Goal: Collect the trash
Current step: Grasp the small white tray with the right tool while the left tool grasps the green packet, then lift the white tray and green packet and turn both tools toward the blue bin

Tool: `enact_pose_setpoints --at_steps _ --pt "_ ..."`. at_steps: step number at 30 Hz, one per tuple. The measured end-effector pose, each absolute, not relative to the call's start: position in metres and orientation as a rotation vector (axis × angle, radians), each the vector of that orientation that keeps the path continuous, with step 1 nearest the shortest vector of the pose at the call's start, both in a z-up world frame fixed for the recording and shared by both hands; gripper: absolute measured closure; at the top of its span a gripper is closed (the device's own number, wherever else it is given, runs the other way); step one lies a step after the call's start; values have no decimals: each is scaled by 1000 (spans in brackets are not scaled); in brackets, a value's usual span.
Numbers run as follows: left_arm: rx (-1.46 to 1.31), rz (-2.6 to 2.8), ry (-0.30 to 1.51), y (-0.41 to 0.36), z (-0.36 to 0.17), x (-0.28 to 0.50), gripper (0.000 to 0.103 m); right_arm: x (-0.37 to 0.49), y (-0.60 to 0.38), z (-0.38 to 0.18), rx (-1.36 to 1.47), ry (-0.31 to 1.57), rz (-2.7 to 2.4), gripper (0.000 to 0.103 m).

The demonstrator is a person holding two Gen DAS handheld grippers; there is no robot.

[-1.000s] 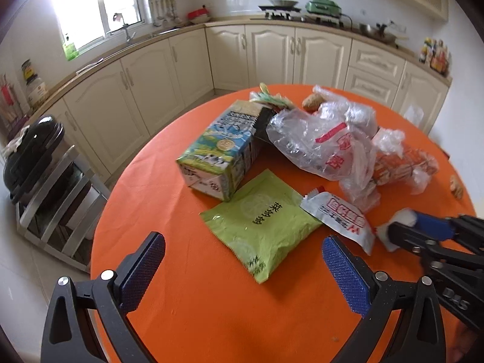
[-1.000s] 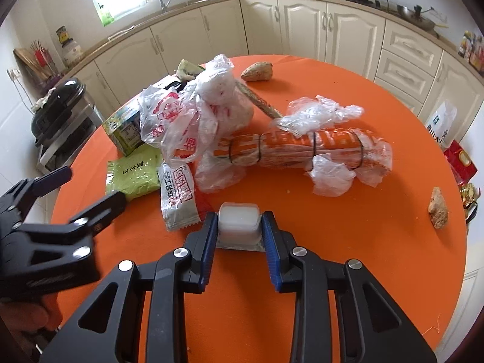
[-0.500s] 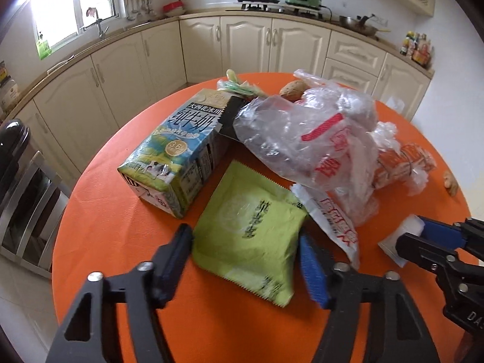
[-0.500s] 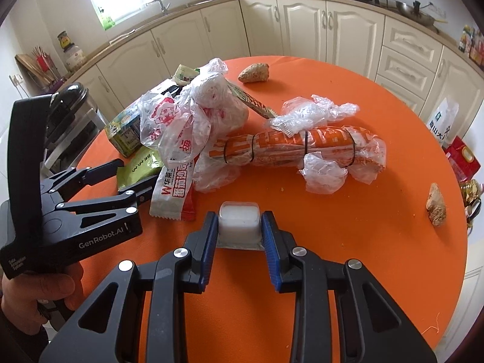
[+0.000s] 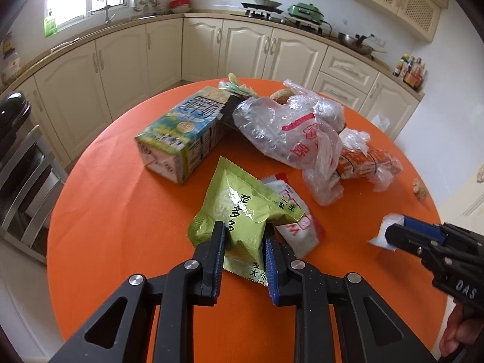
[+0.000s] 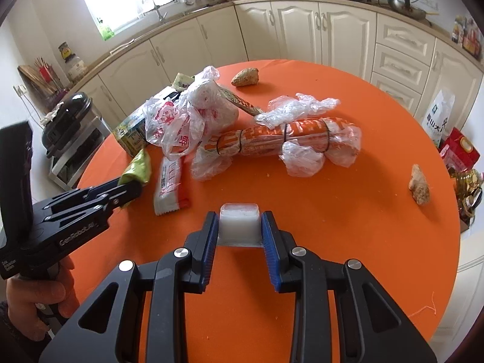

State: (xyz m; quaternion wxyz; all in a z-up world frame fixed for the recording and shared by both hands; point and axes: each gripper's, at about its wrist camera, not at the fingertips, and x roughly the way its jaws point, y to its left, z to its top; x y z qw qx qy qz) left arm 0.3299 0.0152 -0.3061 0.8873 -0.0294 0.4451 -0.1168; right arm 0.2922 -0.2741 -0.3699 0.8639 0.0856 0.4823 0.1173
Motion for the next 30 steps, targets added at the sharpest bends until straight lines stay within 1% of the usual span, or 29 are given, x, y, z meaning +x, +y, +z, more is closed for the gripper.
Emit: enact_pose_setpoints --at_steps 7,8,13,25,28,30 --pt "-64 -252 876 22 -275 276 85 274 -281 -356 187 974 244 74" --pt "-63 -260 860 21 -268 270 87 271 -282 -352 189 963 244 74" --pt "-59 -308 810 4 -240 249 88 257 -290 -332 192 913 237 74" --pt "-50 -386 778 -35 -218 226 90 223 -324 -314 223 860 190 74" --pt "-36 -414 762 -49 -210 223 90 217 -333 -311 231 848 175 75" --pt "-30 -430 757 -57 -207 221 90 214 -339 -308 242 840 169 78"
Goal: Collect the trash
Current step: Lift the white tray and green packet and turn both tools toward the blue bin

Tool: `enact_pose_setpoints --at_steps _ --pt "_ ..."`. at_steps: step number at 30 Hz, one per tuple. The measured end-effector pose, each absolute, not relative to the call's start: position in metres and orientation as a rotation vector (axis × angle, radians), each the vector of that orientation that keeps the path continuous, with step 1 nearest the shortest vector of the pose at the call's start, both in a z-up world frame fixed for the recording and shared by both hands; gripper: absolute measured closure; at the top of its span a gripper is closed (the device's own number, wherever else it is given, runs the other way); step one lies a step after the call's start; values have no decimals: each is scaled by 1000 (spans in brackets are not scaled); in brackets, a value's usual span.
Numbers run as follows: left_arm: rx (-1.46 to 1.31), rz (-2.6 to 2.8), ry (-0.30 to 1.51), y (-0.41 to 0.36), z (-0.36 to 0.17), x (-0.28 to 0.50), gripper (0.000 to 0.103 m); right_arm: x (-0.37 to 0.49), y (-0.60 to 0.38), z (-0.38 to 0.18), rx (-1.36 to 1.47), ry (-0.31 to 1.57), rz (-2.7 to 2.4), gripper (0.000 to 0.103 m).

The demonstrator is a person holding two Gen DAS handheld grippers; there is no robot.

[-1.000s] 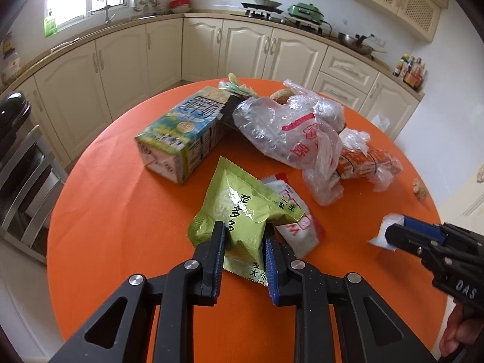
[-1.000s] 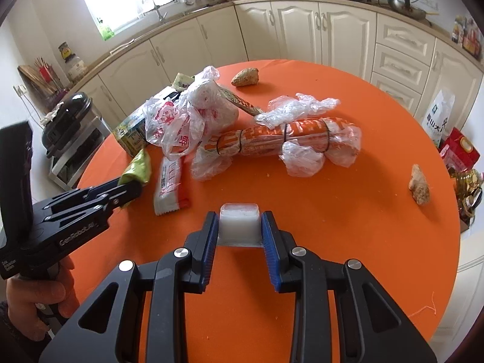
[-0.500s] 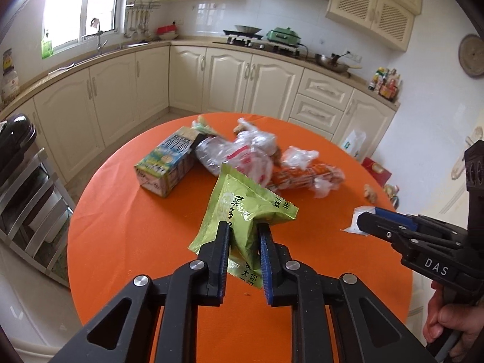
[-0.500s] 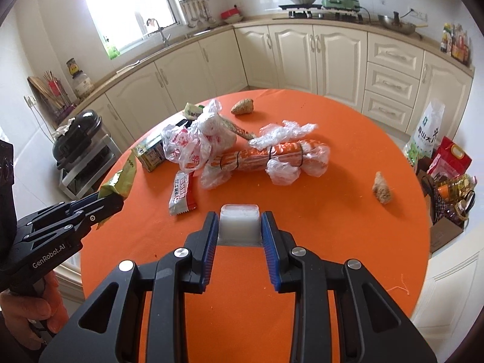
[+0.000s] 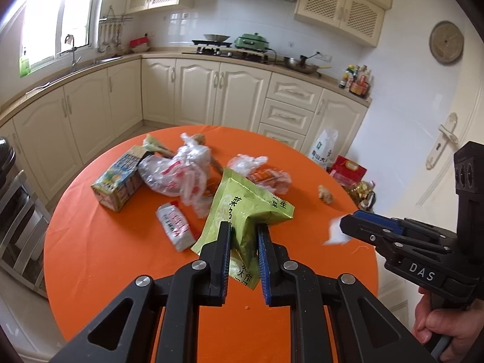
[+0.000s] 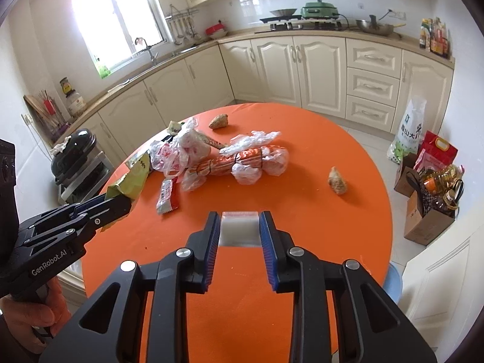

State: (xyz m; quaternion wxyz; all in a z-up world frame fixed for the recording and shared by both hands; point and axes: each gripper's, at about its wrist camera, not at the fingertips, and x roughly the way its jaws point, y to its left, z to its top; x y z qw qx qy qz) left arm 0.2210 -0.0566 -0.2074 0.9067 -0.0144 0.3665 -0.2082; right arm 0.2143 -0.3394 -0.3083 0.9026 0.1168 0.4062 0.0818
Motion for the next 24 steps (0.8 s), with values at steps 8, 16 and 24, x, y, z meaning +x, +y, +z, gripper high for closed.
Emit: enact_pose_setpoints --at_steps 8,16,24 --pt "11 -418 824 -78 -235 230 91 223 -348 -351 239 955 161 77" --pt "23 -404 881 -75 -254 223 91 219 -349 -374 265 984 150 60" --pt "101 -430 923 -88 -271 234 75 239 -341 -376 241 980 133 41"
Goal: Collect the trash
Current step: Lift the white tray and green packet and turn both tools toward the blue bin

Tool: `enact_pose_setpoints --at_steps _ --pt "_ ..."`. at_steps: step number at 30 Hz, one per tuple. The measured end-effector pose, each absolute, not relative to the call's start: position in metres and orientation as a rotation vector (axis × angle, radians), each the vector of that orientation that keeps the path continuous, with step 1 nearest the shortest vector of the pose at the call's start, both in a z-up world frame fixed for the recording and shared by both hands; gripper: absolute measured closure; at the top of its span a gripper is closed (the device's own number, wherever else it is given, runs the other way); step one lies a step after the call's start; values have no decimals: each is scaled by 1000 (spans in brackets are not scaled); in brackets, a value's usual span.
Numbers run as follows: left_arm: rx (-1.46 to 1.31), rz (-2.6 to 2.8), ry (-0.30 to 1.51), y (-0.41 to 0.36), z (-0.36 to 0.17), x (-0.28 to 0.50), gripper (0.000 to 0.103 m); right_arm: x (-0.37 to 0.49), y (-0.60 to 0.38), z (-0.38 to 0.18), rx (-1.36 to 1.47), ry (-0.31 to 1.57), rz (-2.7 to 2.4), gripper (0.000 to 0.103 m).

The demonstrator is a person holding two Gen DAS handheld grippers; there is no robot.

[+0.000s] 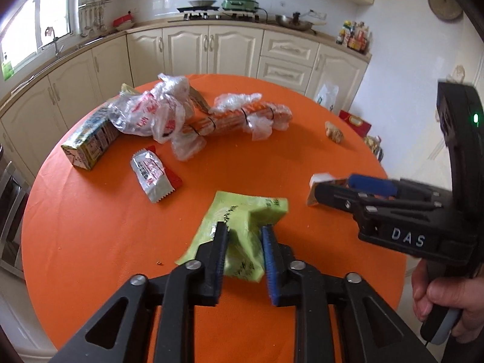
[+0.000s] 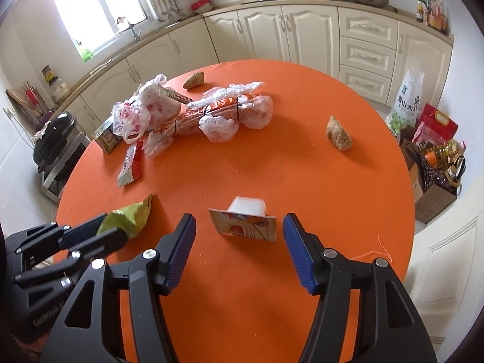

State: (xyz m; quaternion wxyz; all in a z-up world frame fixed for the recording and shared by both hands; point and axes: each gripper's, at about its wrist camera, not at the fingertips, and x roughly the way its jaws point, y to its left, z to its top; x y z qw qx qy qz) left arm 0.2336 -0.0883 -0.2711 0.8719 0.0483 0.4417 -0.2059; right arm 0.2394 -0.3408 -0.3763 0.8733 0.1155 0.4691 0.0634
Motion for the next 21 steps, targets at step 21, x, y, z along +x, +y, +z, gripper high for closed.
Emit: enact_pose_setpoints --at_steps 21 --pt "-2 -480 926 -84 -293 253 81 244 -335 -386 195 984 140 56"
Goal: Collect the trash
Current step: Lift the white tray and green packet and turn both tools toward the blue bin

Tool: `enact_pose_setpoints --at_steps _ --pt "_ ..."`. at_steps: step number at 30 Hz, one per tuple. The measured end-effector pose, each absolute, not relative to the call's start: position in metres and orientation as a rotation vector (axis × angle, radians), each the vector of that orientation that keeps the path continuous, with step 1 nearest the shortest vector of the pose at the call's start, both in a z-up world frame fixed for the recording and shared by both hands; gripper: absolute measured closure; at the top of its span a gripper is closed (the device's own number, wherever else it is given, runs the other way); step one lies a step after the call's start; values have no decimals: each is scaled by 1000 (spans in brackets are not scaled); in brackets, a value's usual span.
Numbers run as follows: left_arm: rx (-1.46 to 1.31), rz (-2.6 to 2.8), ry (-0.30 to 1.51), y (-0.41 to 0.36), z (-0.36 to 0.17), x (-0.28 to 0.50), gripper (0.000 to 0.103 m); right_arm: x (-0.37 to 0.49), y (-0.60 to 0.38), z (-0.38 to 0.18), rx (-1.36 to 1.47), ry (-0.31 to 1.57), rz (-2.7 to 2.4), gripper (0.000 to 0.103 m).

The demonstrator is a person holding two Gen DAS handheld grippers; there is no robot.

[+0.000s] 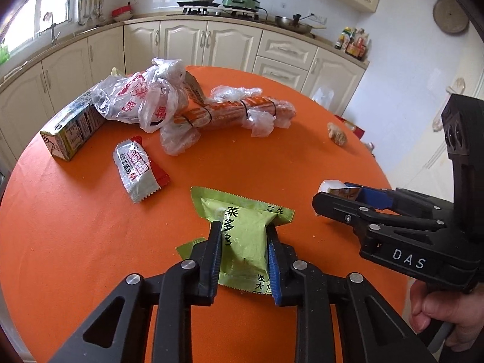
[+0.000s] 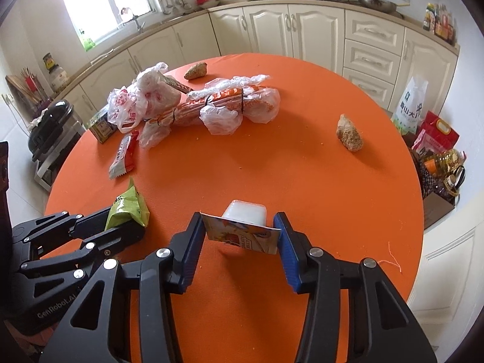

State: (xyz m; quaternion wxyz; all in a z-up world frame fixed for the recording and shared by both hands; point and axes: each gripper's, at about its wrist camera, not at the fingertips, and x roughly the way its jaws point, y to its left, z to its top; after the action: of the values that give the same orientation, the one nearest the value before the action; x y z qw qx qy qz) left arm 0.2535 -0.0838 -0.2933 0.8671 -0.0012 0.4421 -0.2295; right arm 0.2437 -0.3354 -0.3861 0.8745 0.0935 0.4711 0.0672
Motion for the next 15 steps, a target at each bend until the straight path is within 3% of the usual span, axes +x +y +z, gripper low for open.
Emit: enact_pose_setpoints --at_steps 15 --pt "16 -552 812 -121 -235 237 82 214 -378 -335 261 863 94 56"
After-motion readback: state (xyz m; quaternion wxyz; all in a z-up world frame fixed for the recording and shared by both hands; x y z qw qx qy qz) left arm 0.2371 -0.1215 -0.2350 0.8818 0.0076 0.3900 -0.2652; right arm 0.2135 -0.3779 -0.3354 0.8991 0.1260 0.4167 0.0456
